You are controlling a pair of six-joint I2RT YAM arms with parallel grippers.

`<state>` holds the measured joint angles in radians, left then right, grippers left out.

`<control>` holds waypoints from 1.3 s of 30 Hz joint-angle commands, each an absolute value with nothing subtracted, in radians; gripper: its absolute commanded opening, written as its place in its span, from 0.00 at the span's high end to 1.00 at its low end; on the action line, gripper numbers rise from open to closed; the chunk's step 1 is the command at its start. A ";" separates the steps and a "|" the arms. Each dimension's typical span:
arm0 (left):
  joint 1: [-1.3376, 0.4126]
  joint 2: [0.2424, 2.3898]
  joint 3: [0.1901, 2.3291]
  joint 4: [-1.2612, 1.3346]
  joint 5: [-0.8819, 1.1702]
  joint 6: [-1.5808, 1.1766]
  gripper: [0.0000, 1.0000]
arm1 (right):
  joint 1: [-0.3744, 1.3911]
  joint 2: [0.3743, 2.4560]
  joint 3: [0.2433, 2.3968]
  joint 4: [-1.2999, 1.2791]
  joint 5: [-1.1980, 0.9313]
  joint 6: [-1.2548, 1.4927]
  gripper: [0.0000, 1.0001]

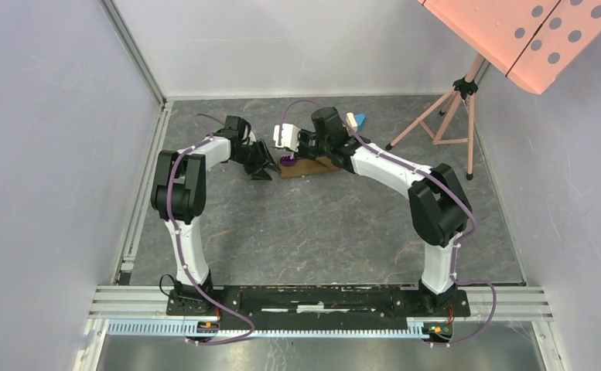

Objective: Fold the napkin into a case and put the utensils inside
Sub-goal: Insert the fork into the folded napkin.

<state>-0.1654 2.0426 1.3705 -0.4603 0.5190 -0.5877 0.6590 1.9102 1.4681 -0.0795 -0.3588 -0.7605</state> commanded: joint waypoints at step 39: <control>-0.187 2.155 1.352 -0.445 0.457 -0.630 0.55 | 0.625 2.148 1.633 -0.321 -0.400 -1.087 1.00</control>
<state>-0.1780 2.0861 1.3678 -0.4137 0.5453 -0.6285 0.6262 2.1368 1.5867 -0.2878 -0.4664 -1.0454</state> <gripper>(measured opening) 0.438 0.010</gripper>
